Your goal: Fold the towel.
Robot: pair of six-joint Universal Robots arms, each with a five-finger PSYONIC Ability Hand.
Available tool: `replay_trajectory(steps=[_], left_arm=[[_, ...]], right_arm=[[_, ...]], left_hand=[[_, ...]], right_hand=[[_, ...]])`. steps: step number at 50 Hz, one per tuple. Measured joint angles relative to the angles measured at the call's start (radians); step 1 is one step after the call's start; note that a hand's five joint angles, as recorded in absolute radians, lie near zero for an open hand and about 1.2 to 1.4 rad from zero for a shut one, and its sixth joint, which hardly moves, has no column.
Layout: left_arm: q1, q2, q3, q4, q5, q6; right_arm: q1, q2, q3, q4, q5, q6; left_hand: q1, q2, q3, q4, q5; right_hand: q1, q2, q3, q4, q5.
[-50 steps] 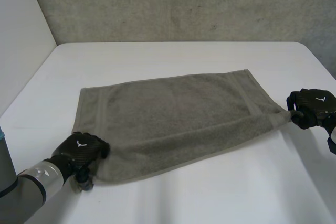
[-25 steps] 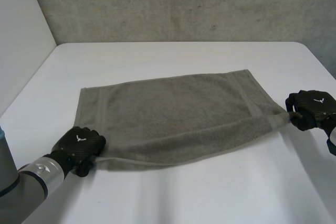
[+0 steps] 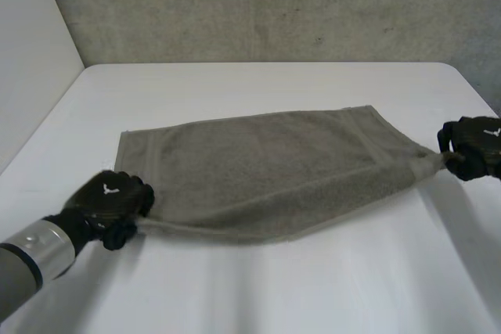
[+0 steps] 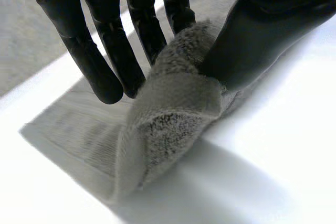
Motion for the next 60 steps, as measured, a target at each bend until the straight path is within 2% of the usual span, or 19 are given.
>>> replay_trajectory(steps=[7, 13, 16, 19, 23, 28, 33, 39, 43, 51, 60], left_arm=[[0.027, 0.089, -0.005, -0.017, 0.022, -0.047], [0.048, 0.135, -0.012, -0.103, 0.076, -0.088], [0.063, 0.152, -0.01, -0.185, 0.136, -0.092], [0.098, 0.163, 0.002, -0.258, 0.201, -0.088], [0.156, 0.159, 0.046, -0.295, 0.249, -0.09], [0.174, 0.103, 0.13, -0.264, 0.249, -0.112], [0.104, -0.03, 0.265, -0.193, 0.173, -0.193], [-0.01, -0.224, 0.46, -0.128, 0.029, -0.284], [-0.06, -0.338, 0.582, -0.116, -0.027, -0.303], [-0.122, -0.562, 0.842, -0.1, -0.149, -0.329], [-0.151, -0.754, 1.066, -0.086, -0.245, -0.361]], right_arm=[[-0.012, -0.118, -0.044, 0.22, -0.028, -0.096], [-0.082, -0.153, -0.091, 0.523, -0.055, -0.333], [-0.134, -0.148, -0.106, 0.69, -0.068, -0.497], [-0.163, -0.132, -0.127, 0.782, -0.078, -0.592], [-0.167, -0.079, -0.186, 0.789, -0.084, -0.578], [-0.114, 0.014, -0.287, 0.734, -0.075, -0.478], [-0.006, 0.139, -0.426, 0.695, -0.021, -0.389], [0.151, 0.304, -0.638, 0.662, 0.116, -0.274], [0.208, 0.385, -0.746, 0.616, 0.167, -0.177], [0.268, 0.529, -0.92, 0.501, 0.265, -0.011], [0.302, 0.69, -1.081, 0.453, 0.39, 0.033]], left_hand=[[0.0, 0.0, 0.001, 0.0, 0.0], [0.0, 0.0, 0.001, 0.0, 0.0], [0.0, 0.0, 0.001, 0.0, 0.0], [0.0, 0.0, 0.001, 0.0, 0.0], [0.0, 0.0, 0.002, 0.0, 0.0], [0.0, 0.0, 0.002, 0.0, 0.0], [0.0, 0.005, 0.004, 0.0, 0.0], [0.0, 0.005, 0.005, 0.0, 0.0], [0.0, 0.005, 0.006, 0.0, 0.0], [0.0, 0.005, 0.006, 0.0, 0.0], [0.0, 0.005, 0.007, 0.0, 0.0]], right_hand=[[0.0, 0.0, 0.0, 0.0, 0.0], [0.0, 0.0, 0.0, 0.0, 0.0], [0.0, 0.0, 0.0, 0.0, 0.0], [0.0, 0.0, 0.004, 0.0, 0.0], [0.0, 0.0, 0.004, 0.0, 0.0], [0.0, 0.0, 0.004, 0.0, 0.0], [0.0, 0.0, 0.009, 0.0, 0.0], [0.0, 0.0, 0.011, 0.0, 0.0], [0.0, 0.0, 0.014, 0.0, 0.0], [0.0, 0.0, 0.014, 0.0, 0.0], [0.0, 0.0, 0.014, 0.0, 0.0]])
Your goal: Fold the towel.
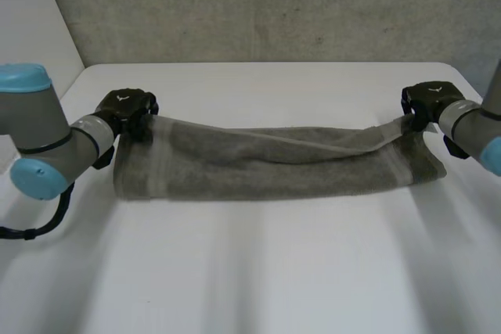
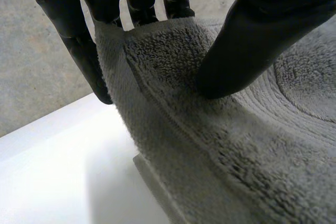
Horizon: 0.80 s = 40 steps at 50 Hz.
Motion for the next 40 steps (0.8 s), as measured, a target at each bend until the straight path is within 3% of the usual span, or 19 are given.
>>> replay_trajectory(steps=[11, 13, 18, 20, 24, 27, 35, 40], left_arm=[[-0.027, -0.139, 0.144, 0.031, -0.077, -0.002], [-0.032, -0.157, 0.163, 0.035, -0.089, -0.002], [-0.042, -0.181, 0.19, 0.039, -0.102, -0.017], [-0.044, -0.181, 0.193, 0.038, -0.104, -0.037], [-0.047, -0.165, 0.19, 0.036, -0.104, -0.079], [-0.049, -0.137, 0.175, 0.033, -0.103, -0.101], [-0.049, -0.03, 0.087, 0.033, -0.099, -0.117], [-0.046, 0.044, 0.002, 0.037, -0.094, -0.115]], right_arm=[[0.022, 0.163, -0.192, 0.01, 0.126, 0.028], [0.029, 0.184, -0.224, 0.011, 0.139, 0.031], [0.043, 0.218, -0.282, 0.007, 0.148, 0.036], [0.046, 0.225, -0.302, 0.006, 0.146, 0.037], [0.048, 0.222, -0.323, 0.006, 0.141, 0.044], [0.049, 0.204, -0.328, 0.009, 0.136, 0.061], [0.043, 0.082, -0.261, 0.015, 0.101, 0.108], [0.039, -0.026, -0.128, 0.019, 0.088, 0.038]], left_hand=[[0.0, 0.0, 0.0, 0.0, 0.0], [0.0, 0.0, 0.0, 0.0, 0.0], [0.0, 0.0, 0.0, 0.0, 0.0], [-0.256, -0.254, -0.267, -0.266, -0.263], [-0.812, -0.806, -0.836, -0.826, -0.822], [-0.958, -0.959, -1.004, -0.975, -0.991], [-0.983, -1.005, -1.036, -0.996, -1.036], [-0.985, -1.005, -1.036, -0.996, -1.037]], right_hand=[[-0.035, -0.016, -0.04, -0.041, -0.034], [-0.216, -0.187, -0.212, -0.214, -0.202], [-0.861, -0.844, -0.86, -0.86, -0.873], [-1.042, -1.033, -1.069, -1.064, -1.078], [-1.089, -1.055, -1.098, -1.091, -1.089], [-1.09, -1.055, -1.098, -1.091, -1.089], [-1.09, -1.055, -1.098, -1.091, -1.089], [-1.077, -1.049, -1.092, -1.086, -1.082]])
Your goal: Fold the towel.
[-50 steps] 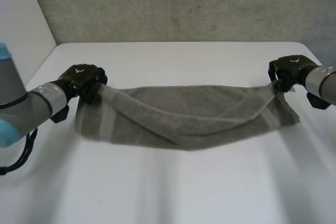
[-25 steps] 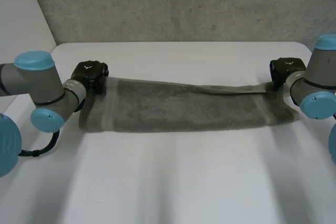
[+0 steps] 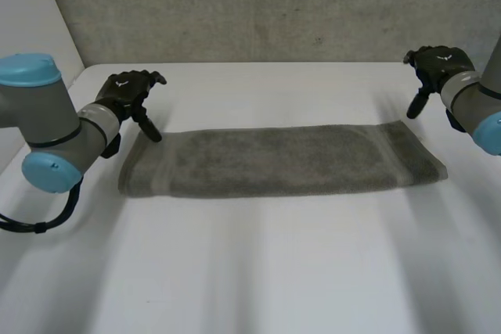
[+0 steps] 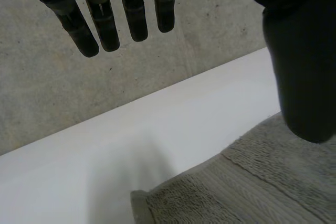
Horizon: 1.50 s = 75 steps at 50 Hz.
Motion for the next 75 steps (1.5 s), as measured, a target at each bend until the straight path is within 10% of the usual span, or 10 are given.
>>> replay_trajectory(steps=[18, 36, 55, 75], left_arm=[[-0.003, 0.195, -0.27, 0.055, 0.014, 0.005], [-0.007, 0.217, -0.307, 0.058, 0.014, 0.005], [0.004, 0.26, -0.335, 0.058, 0.036, 0.004], [-0.01, 0.287, -0.369, 0.058, 0.046, 0.0]], right_arm=[[-0.02, -0.203, 0.697, -0.307, -0.03, -0.298], [-0.03, -0.106, 0.686, -0.405, -0.031, -0.357], [-0.192, -0.257, 0.573, -0.405, 0.19, -0.515], [0.552, -0.17, 0.539, -0.408, 0.018, -0.431]], left_hand=[[0.0, 0.0, -0.001, 0.0, -0.004], [-0.01, 0.0, -0.01, 0.0, -0.008], [-0.01, -0.015, -0.015, -0.019, -0.014], [-0.01, -0.015, -0.015, -0.019, -0.014]], right_hand=[[0.222, 0.218, 0.224, 0.224, 0.245], [1.045, 1.051, 1.034, 1.045, 1.054], [1.066, 1.07, 1.078, 1.087, 1.093], [0.92, 0.917, 0.941, 0.934, 0.943]])
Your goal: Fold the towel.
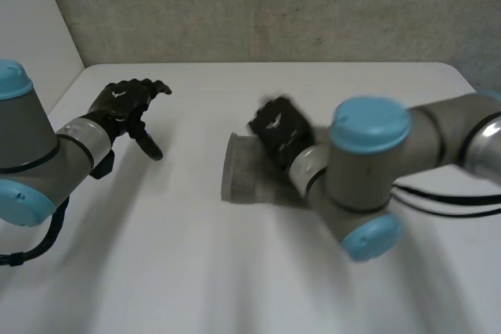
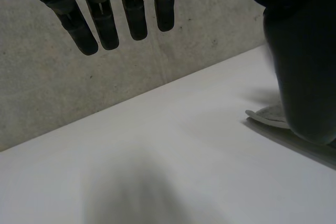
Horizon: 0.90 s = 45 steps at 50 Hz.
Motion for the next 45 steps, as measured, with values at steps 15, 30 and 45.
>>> replay_trajectory(steps=[15, 30, 45], left_arm=[[-0.018, 0.001, -0.019, 0.022, 0.003, 0.001], [-0.071, -0.001, -0.025, 0.028, 0.004, 0.003], [-0.074, 0.004, -0.033, 0.042, 0.004, 0.003]], right_arm=[[-0.098, -0.135, 0.133, 0.006, -0.029, 0.015], [-0.382, -0.227, 0.476, 0.019, -0.031, 0.095], [-0.366, -0.233, 0.369, -0.049, -0.017, 0.101]], left_hand=[[0.0, 0.0, 0.0, 0.0, 0.0], [-0.002, 0.0, -0.005, 0.0, -0.005], [-0.01, 0.0, -0.005, 0.0, -0.006]], right_hand=[[-0.923, -0.919, -0.943, -0.936, -0.945], [-0.314, -0.318, -0.348, -0.345, -0.338], [0.126, 0.167, 0.146, 0.153, 0.157]])
